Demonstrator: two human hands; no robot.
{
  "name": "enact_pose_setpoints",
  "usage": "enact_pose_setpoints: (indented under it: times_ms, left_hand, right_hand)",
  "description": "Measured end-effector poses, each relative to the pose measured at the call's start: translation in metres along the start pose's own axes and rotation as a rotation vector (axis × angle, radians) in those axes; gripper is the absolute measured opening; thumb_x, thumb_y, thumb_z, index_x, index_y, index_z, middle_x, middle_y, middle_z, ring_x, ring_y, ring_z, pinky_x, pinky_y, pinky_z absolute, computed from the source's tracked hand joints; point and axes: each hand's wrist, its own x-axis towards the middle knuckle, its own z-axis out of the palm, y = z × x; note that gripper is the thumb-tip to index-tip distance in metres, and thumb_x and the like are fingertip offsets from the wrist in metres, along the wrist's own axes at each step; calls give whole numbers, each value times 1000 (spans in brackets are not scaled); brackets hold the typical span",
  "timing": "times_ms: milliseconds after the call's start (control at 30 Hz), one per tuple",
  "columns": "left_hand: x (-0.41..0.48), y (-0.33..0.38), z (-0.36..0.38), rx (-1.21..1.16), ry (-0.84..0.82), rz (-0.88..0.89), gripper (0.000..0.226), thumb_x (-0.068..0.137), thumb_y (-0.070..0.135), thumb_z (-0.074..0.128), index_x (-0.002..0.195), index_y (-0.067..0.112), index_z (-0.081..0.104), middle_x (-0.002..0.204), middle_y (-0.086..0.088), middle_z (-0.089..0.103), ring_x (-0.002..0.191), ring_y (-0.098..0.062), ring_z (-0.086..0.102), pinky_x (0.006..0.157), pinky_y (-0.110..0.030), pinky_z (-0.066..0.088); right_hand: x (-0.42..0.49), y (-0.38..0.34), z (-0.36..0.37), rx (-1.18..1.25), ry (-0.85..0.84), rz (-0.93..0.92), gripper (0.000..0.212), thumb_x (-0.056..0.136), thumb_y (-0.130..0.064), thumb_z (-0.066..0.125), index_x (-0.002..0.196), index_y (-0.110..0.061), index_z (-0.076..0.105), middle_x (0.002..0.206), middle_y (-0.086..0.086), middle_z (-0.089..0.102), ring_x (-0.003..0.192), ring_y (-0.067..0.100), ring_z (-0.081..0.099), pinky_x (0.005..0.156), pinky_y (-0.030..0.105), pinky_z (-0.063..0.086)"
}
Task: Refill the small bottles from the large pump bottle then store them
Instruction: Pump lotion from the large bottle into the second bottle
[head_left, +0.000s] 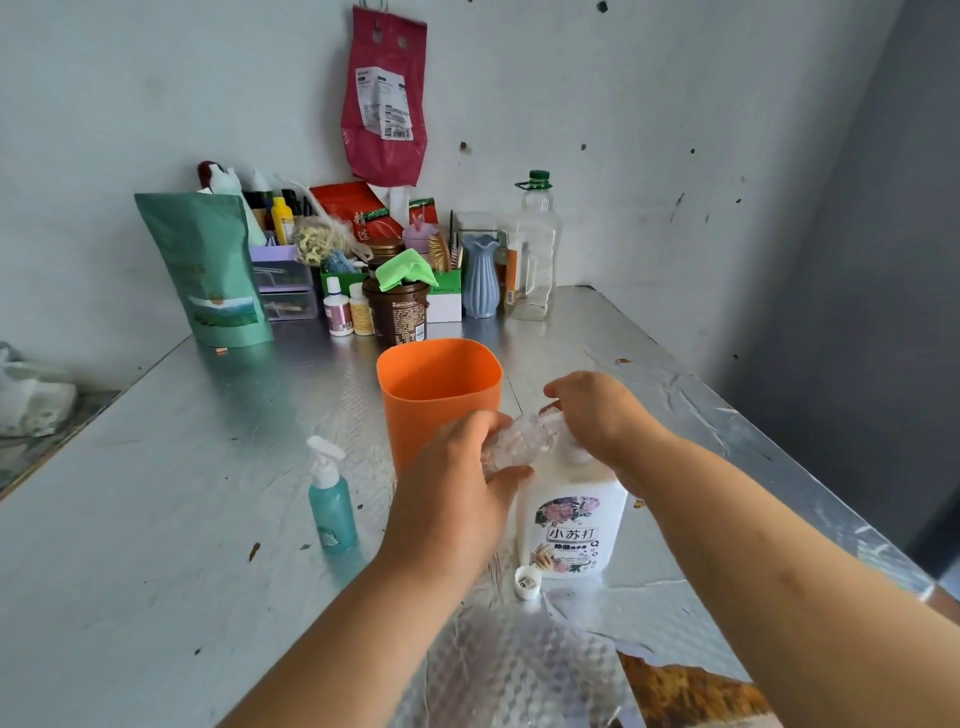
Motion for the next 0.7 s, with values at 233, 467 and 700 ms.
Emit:
enact_pose_setpoints:
  times_ms: [233,467,700]
  left_hand:
    - [-3,2,-5,-14,-24,-9,41,87,34,71,125,30,56,125,15,59,101,5,48,69,0,33]
    - [-1,3,-7,-56,-23,-37,46,87,30,72,130,30,55,127,14,59,103,4,48,85,-12,35]
    - [2,1,-3,-87,-25,-33,38,85,25,75,120,28,62,118,15,63,100,1,53,72,2,36]
  right_hand:
    - [-10,-4,-10,233,-11,59,37,99,-20,34,120,-2,59,120,19,58,100,30,54,85,36,42]
    - [-16,-9,-17,346,-28,107,37,96,-24,33,109,-8,64,79,1,53,65,13,45,54,26,30]
    - [-5,-1,-11,134,28,-39,36,99,-10,34,124,5,55,92,12,50,74,21,48,68,27,42]
